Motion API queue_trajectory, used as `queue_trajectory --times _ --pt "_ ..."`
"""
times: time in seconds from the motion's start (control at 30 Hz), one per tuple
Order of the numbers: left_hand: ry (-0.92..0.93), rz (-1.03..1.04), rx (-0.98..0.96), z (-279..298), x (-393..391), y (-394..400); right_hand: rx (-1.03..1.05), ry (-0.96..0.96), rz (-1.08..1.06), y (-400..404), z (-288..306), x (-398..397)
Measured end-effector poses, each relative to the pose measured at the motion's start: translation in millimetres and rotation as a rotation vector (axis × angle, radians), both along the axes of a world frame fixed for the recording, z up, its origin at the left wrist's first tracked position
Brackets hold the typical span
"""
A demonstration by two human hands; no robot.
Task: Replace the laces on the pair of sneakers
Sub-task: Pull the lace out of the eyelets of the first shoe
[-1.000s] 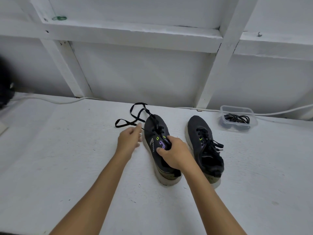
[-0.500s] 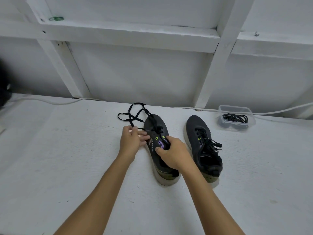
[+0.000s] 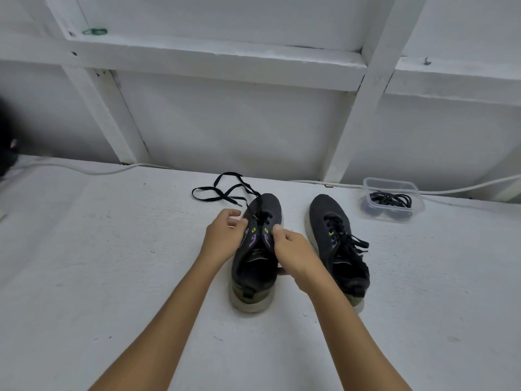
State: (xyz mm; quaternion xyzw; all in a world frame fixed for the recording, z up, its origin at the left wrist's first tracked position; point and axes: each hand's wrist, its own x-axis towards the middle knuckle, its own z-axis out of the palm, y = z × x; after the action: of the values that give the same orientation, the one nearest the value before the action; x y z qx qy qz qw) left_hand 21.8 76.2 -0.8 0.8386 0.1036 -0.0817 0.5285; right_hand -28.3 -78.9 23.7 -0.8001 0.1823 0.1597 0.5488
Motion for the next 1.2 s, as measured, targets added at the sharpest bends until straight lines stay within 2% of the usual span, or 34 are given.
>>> queue_trajectory --times 0.07,0.1,0.23,0.47,0.57,0.7,0.87,1.0,1.2 --pt "-0.005 -0.026 0.061 6.2 -1.4 -0.8 0.122 0.038 -0.066 -1.1 -3.6 -0.3" --pt "-0.007 -0.040 0.091 9.3 -2.4 -0.6 0.118 0.026 -0.081 -3.3 -5.8 0.2" --pt "0.018 -0.181 0.196 16.7 -10.8 -1.1 -0.126 -0.161 -0.059 -15.3 -10.4 8.5" --pt "0.057 -0.408 0.118 7.3 -21.1 -4.1 -0.259 -0.310 0.023 -24.6 -7.7 32.0" --pt "0.082 -0.478 0.150 6.6 -28.0 -7.4 -0.322 -0.337 0.085 -24.9 -5.2 38.8" --pt "0.113 -0.474 0.219 8.7 -28.0 -12.1 -0.440 -0.351 0.158 -22.4 -6.6 42.8" --pt "0.085 -0.460 0.242 7.6 -26.9 -13.5 -0.476 -0.346 0.212 -22.3 -8.8 44.4" --pt "0.080 -0.459 0.242 8.4 -27.9 -13.4 -0.597 -0.305 0.314 -19.0 -6.7 47.9" --pt "0.087 -0.474 0.264 14.2 -30.4 -13.0 -0.528 -0.314 0.391 -23.8 4.4 58.4"
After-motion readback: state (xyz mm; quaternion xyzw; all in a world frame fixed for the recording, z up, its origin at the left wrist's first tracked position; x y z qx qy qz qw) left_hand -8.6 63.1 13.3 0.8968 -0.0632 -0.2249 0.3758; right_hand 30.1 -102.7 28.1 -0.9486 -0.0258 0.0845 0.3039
